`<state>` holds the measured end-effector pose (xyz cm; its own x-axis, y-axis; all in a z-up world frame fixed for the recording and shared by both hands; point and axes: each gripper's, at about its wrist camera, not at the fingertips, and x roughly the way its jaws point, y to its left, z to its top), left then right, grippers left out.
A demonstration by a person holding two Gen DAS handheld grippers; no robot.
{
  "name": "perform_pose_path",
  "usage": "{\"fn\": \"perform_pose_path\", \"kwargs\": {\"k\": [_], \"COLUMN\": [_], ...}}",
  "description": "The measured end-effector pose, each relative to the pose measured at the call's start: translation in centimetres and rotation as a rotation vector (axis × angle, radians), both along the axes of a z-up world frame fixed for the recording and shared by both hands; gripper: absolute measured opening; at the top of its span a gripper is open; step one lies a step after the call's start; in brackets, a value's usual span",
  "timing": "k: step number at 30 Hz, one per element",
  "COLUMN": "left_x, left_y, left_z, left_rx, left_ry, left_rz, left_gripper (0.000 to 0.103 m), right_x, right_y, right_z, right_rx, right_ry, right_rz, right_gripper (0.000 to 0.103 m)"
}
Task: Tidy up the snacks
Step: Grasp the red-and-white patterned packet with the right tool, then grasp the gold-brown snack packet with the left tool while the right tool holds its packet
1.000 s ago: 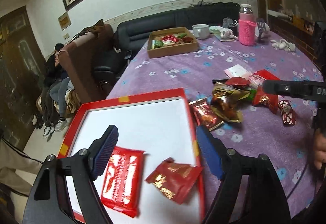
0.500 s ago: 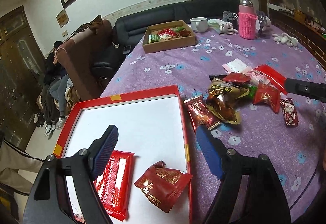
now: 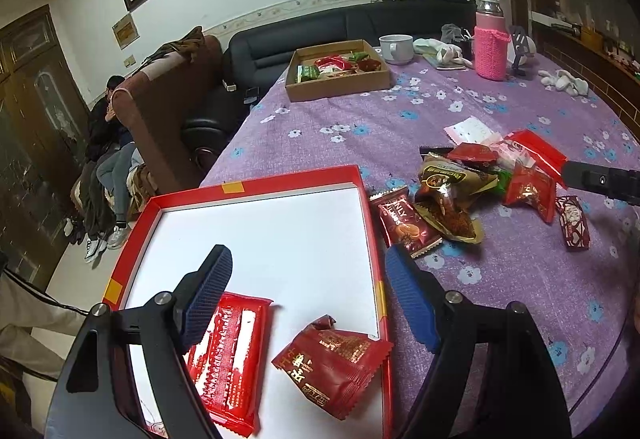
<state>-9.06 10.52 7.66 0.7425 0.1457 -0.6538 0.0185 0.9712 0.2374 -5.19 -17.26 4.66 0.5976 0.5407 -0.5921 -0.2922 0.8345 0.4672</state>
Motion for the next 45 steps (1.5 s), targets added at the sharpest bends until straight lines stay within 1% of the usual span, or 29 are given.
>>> {"fn": "perform_pose_path", "kwargs": {"k": [3, 7, 10, 13, 14, 17, 20, 22, 24, 26, 27, 29, 31, 34, 37, 41, 45], "left_x": [0.1, 0.5, 1.1, 1.7, 1.8, 2.2, 2.6, 3.3, 4.1, 5.0, 5.5, 6.1, 6.7, 7.6, 8.4, 8.9, 9.6], "left_y": [0.0, 0.2, 0.6, 0.7, 0.5, -0.4, -2.0, -3.3, -4.2, -5.1, -5.5, -5.9, -6.3, -7.0, -7.8, -9.3, -10.3], "left_z": [-0.2, -0.7, -1.0, -1.0, -0.9, -0.6, -0.3, -0.3, -0.4, -0.7, -0.8, -1.0, -1.2, -1.6, -1.8, -2.7, -3.7], "left_rx": [0.007, 0.021, 0.03, 0.032, 0.03, 0.031, 0.048, 0.06, 0.062, 0.079, 0.082, 0.078, 0.083, 0.097, 0.101, 0.108, 0.081], "left_ry": [0.005, 0.015, 0.023, 0.033, 0.035, 0.031, 0.022, 0.024, 0.031, 0.045, 0.056, 0.076, 0.093, 0.11, 0.122, 0.164, 0.213], "left_rz": [-0.001, 0.0, 0.008, 0.01, 0.005, -0.026, -0.076, -0.113, -0.145, -0.159, -0.167, -0.175, -0.183, -0.188, -0.208, -0.256, -0.306], "left_gripper": [0.08, 0.08, 0.08, 0.08, 0.08, 0.08, 0.08, 0.08, 0.08, 0.08, 0.08, 0.08, 0.08, 0.08, 0.08, 0.079, 0.079], "right_x": [0.0, 0.1, -0.2, -0.2, -0.3, -0.4, -0.7, -0.9, -0.9, -1.1, -1.0, -0.8, -0.7, 0.1, 0.3, 0.2, 0.5], "right_y": [-0.1, -0.1, -0.1, 0.1, 0.3, 1.6, 2.2, 1.9, 1.6, 1.3, 1.1, 0.1, -1.4, -4.0, -5.2, -5.4, -5.6], "right_z": [-0.2, -1.5, -2.6, -3.2, -3.3, -3.4, -3.6, -3.5, -3.5, -3.4, -3.4, -3.2, -3.0, -3.9, -4.2, -4.0, -4.0], "right_rx": [-0.034, -0.14, -0.228, -0.261, -0.283, -0.405, -0.482, -0.508, -0.507, -0.515, -0.504, -0.427, -0.302, -0.1, 0.004, 0.034, 0.044], "right_ry": [0.015, 0.098, 0.131, 0.163, 0.159, 0.136, 0.11, 0.095, 0.09, 0.08, 0.079, 0.081, 0.079, 0.136, 0.148, 0.141, 0.143], "right_rz": [-0.015, -0.05, -0.08, -0.086, -0.088, -0.093, -0.092, -0.096, -0.085, -0.074, -0.072, -0.072, -0.068, -0.064, -0.066, -0.072, -0.073], "right_gripper": [0.065, 0.065, 0.065, 0.065, 0.064, 0.062, 0.054, 0.042, 0.041, 0.041, 0.04, 0.027, 0.026, 0.026, 0.026, 0.026, 0.026]}}
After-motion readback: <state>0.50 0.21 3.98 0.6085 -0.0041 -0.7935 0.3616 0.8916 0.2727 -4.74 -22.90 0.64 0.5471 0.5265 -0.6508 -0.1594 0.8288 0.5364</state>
